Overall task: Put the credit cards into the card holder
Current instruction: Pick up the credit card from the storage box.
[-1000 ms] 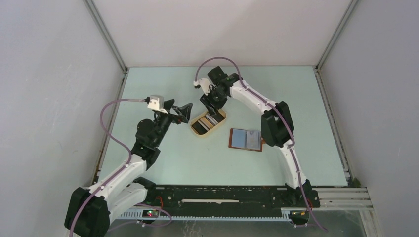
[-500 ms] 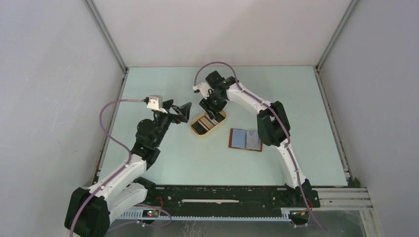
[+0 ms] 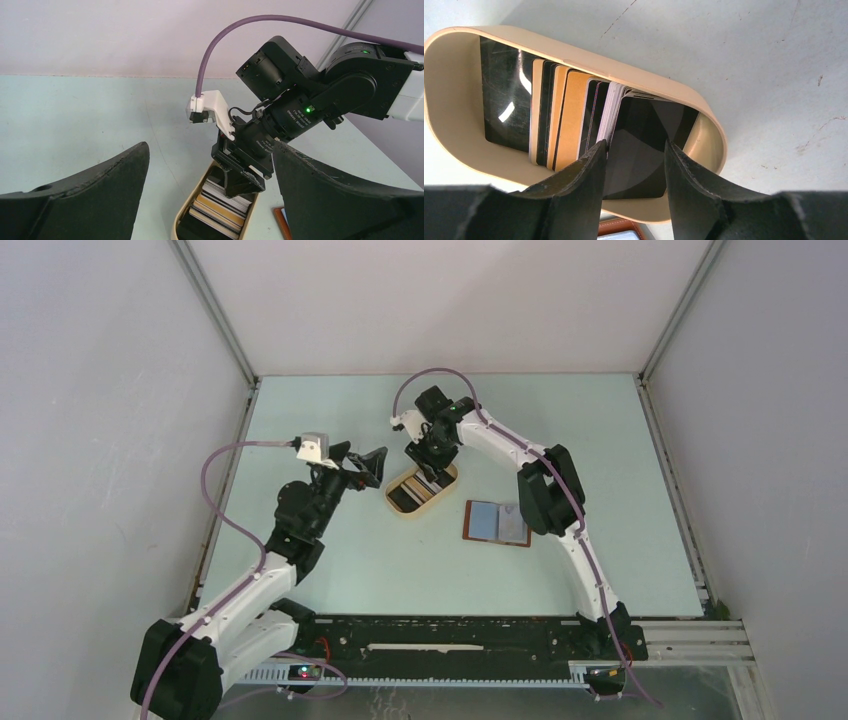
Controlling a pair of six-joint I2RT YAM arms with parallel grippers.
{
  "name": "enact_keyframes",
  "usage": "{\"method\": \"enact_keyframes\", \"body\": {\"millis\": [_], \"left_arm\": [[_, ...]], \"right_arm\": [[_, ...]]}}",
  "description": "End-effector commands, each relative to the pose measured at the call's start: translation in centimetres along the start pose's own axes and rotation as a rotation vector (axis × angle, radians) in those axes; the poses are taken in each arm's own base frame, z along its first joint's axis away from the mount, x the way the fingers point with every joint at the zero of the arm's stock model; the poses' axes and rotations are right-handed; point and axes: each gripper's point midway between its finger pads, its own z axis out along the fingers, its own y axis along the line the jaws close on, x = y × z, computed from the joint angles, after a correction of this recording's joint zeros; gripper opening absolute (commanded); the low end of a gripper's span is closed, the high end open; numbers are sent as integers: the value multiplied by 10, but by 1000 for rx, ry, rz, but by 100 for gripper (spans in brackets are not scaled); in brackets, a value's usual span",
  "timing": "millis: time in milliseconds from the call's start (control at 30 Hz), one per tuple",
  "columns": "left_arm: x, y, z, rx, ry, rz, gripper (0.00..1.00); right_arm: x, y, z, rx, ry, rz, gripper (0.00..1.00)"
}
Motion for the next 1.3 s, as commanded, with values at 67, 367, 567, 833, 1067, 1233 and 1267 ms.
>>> {"method": "enact_keyframes", "body": {"millis": [67,367,567,833,1067,1233,1267], "left_arm": [[-9,3,-3,-17,-38,-2,97],[-10,4,-4,-18,-40,-1,97],[-9,4,-4,-20,-39,-2,98],[-10,4,-4,-21,-41,-2,97],[-10,4,-4,-20,-41,-2,97],[-9,4,-4,-22,-41,-2,97],[-10,5,-4,-23,-41,-2,97]], "right_arm": [[-11,7,-12,-1,-27,-4,48],[-17,13,-24,-29,-53,-1,44],[-17,16,-29,-56,-61,12,45],[-15,12,-32,-75,-68,35,46],[-14,8,-34,-81,-71,46,42],[-15,9,-38,-88,-78,47,35],[-16,9,-40,-88,-82,47,35]]}}
